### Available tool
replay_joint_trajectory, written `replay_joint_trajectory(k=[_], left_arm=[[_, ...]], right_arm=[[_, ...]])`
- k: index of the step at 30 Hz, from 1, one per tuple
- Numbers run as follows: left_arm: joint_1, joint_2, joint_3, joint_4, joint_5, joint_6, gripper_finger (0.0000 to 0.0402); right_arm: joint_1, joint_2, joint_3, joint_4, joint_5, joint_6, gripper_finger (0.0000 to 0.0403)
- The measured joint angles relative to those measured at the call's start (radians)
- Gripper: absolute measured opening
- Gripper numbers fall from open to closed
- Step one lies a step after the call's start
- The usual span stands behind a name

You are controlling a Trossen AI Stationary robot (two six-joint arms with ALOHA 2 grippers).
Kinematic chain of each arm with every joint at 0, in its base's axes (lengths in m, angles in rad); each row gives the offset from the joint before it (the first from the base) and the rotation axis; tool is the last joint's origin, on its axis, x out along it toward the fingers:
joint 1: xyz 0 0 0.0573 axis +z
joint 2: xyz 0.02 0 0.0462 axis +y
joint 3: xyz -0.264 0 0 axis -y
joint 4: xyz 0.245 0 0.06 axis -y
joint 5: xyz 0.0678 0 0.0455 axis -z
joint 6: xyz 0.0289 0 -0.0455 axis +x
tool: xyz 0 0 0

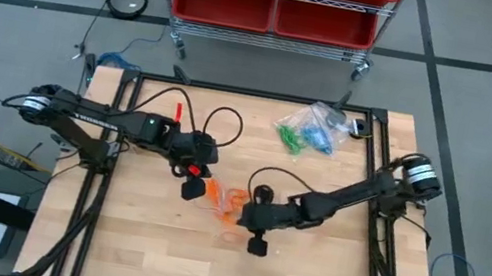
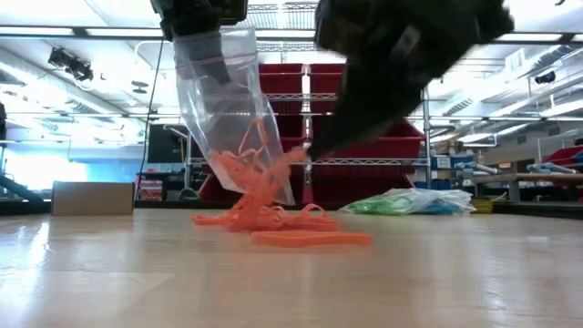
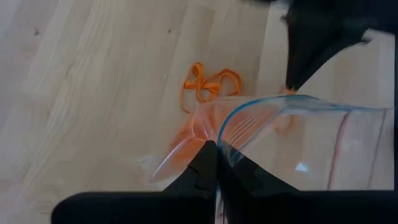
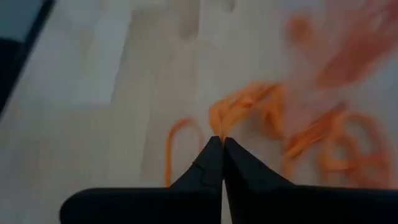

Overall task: Sort rubber bands
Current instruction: Put the orange rubber band into the transparent zip bag

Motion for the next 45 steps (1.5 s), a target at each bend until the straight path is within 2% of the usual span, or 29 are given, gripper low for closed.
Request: replay_joint_trajectory(k=[6, 11, 20, 25, 30, 34, 40, 45], left_arm=[[0.000, 0.000, 0.000, 0.015, -0.008, 0.000, 0.0017], [0.000, 0.000, 0.000, 0.037, -0.051, 0.000, 0.0017], [0.040, 0.025, 0.000, 0.023, -0.070, 0.001, 0.0017], [0.060, 0.077, 0.000, 0.022, -0.028, 0.000, 0.0017], [0.066, 0.130, 0.000, 0.033, 0.056, -0.001, 0.0017], [0.065, 0.139, 0.000, 0.031, 0.080, -0.007, 0.0017], [0.066, 0.131, 0.000, 0.032, 0.136, -0.024, 0.0017], [0.065, 0.130, 0.000, 0.033, 0.163, -0.028, 0.0017]], right_arm=[[0.042, -0.154, 0.000, -0.001, 0.052, -0.043, 0.0000], [0.048, -0.216, 0.000, 0.038, 0.059, -0.067, 0.0000], [0.026, -0.216, 0.000, 0.248, 0.063, -0.168, 0.0000], [-0.013, -0.196, 0.084, 0.257, 0.067, -0.251, 0.0000], [-0.042, -0.078, 0.267, 0.012, 0.059, -0.334, 0.0000], [-0.060, 0.020, 0.388, -0.161, 0.076, -0.360, 0.0000], [-0.068, 0.062, 0.428, -0.261, 0.186, -0.384, 0.0000], [-0.080, 0.062, 0.429, -0.295, 0.224, -0.383, 0.0000]])
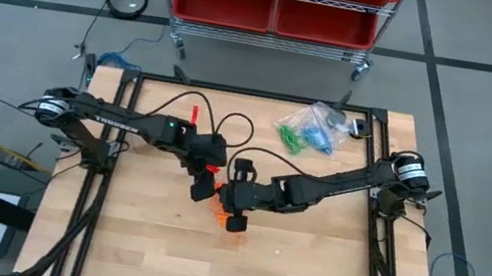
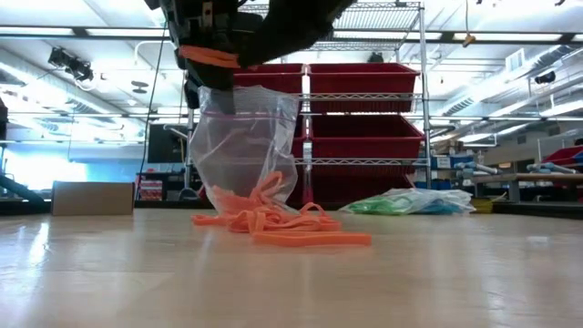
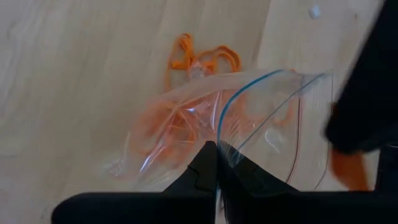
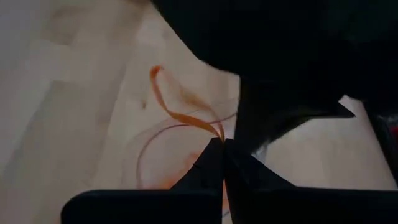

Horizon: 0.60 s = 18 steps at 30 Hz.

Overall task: Sort rubber bands
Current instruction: Put the orange rubber band into the transparent zip bag

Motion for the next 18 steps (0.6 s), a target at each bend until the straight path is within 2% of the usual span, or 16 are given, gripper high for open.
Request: replay_joint_trajectory(k=[9, 13, 18], left_arm=[[0.000, 0.000, 0.000, 0.015, 0.049, -0.023, 0.0017], [0.000, 0.000, 0.000, 0.032, 0.082, -0.026, 0.0017], [0.000, 0.000, 0.000, 0.078, 0.134, -0.032, 0.0017]], right_arm=[[-0.006, 0.000, 0.000, -0.091, 0.055, 0.016, 0.0000], [-0.005, 0.000, -0.001, -0.143, 0.114, 0.016, 0.0000], [0.001, 0.000, -0.001, -0.157, 0.098, 0.017, 0.0000]])
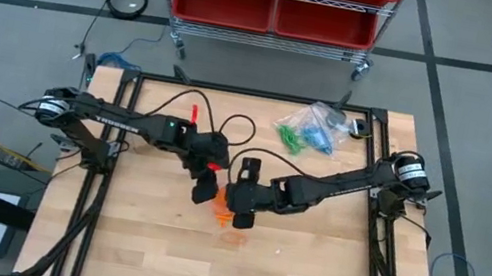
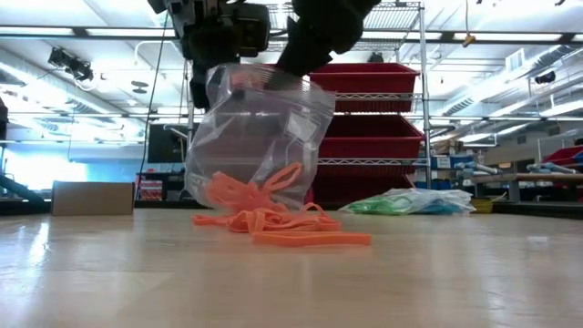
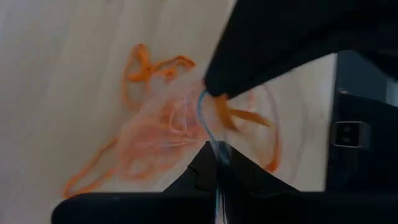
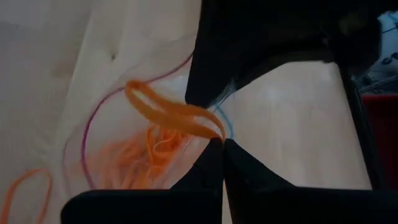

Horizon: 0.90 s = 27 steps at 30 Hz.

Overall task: Sort rubber bands
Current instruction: Put the orange rubber band into the transparent zip bag

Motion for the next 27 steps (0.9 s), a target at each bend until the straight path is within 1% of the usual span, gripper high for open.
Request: replay_joint_trajectory(k=[4, 9, 13, 17, 27], left_arm=[[0.000, 0.000, 0.000, 0.033, 0.031, -0.001, 0.0017], [0.004, 0.000, 0.000, 0.041, 0.038, -0.017, 0.0017], [0.017, 0.000, 0.000, 0.043, 0.038, -0.023, 0.0017], [0.038, 0.000, 0.000, 0.065, 0.047, -0.046, 0.0017], [0.054, 0.000, 0.000, 0.196, 0.213, -0.079, 0.0017]], right_arm=[[0.017, 0.000, 0.000, -0.037, 0.008, -0.005, 0.0000], [0.055, 0.000, 0.000, -0.036, 0.070, -0.048, 0.0000], [0.076, 0.000, 0.000, -0.026, 0.071, -0.063, 0.0000], [0.100, 0.000, -0.001, 0.023, 0.072, -0.122, 0.0000], [0.089, 0.000, -0.001, 0.035, 0.072, -0.138, 0.0000]])
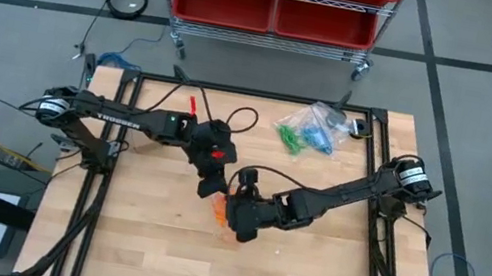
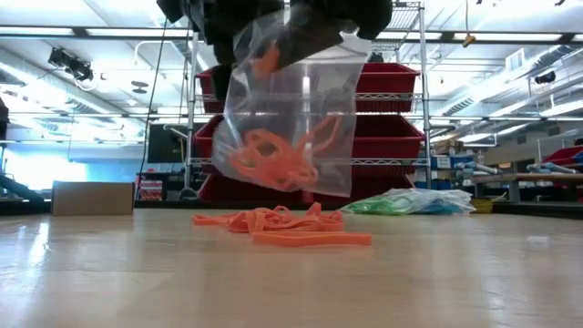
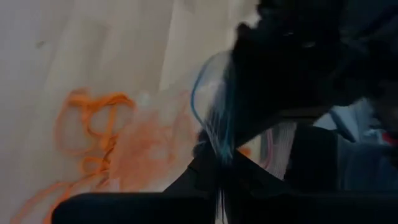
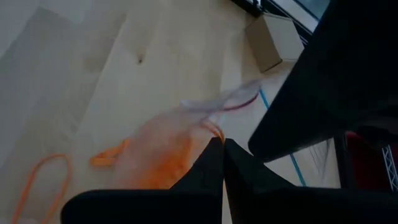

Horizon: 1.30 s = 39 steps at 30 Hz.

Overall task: Sort rubber bands
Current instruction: Put the orange rubber band into the transparent zip bag

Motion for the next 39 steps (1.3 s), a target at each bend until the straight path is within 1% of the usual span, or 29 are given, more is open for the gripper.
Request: replay_joint_trajectory(k=[3, 7, 10, 12, 14, 17, 21, 24, 27, 31, 35, 37, 39], left_arm=[[0.000, 0.000, 0.000, 0.012, 0.024, -0.003, 0.0017], [0.000, 0.000, 0.000, -0.003, 0.030, -0.004, 0.0017], [0.004, 0.000, 0.000, -0.019, 0.030, 0.007, 0.0017], [0.008, 0.000, 0.000, -0.024, 0.030, 0.008, 0.0017], [0.015, 0.000, 0.000, -0.029, 0.029, 0.008, 0.0017], [0.024, 0.000, 0.000, -0.040, 0.029, 0.008, 0.0017], [0.030, 0.000, 0.000, -0.057, 0.027, 0.009, 0.0017], [0.036, 0.000, 0.000, -0.075, 0.027, 0.011, 0.0017], [0.044, 0.000, 0.000, -0.081, 0.027, 0.017, 0.0017], [0.055, 0.000, 0.000, -0.108, 0.028, 0.041, 0.0017], [0.078, 0.000, 0.000, -0.133, 0.029, 0.059, 0.0017], [0.089, -0.001, 0.000, -0.142, 0.029, 0.061, 0.0017], [0.100, -0.002, 0.000, -0.141, 0.030, 0.061, 0.0017]], right_arm=[[-0.011, 0.000, 0.000, -0.028, -0.001, 0.018, 0.0000], [-0.022, 0.000, 0.000, -0.098, 0.001, 0.073, 0.0000], [-0.017, 0.000, 0.000, -0.101, 0.003, 0.085, 0.0000], [-0.005, 0.000, 0.000, -0.092, 0.023, 0.085, 0.0003], [0.008, 0.000, 0.000, -0.089, 0.066, 0.085, 0.0012], [0.024, -0.001, 0.000, -0.089, 0.136, 0.080, 0.0039], [0.041, -0.004, 0.000, -0.089, 0.199, 0.095, 0.0092], [0.043, -0.013, 0.000, -0.086, 0.207, 0.116, 0.0128], [0.047, -0.023, 0.000, -0.088, 0.210, 0.146, 0.0151], [0.067, -0.062, 0.000, -0.112, 0.227, 0.208, 0.0155], [0.099, -0.094, 0.000, -0.217, 0.242, 0.332, 0.0147], [0.111, -0.096, -0.024, -0.244, 0.241, 0.420, 0.0144], [0.119, -0.093, -0.082, -0.239, 0.219, 0.490, 0.0142]])
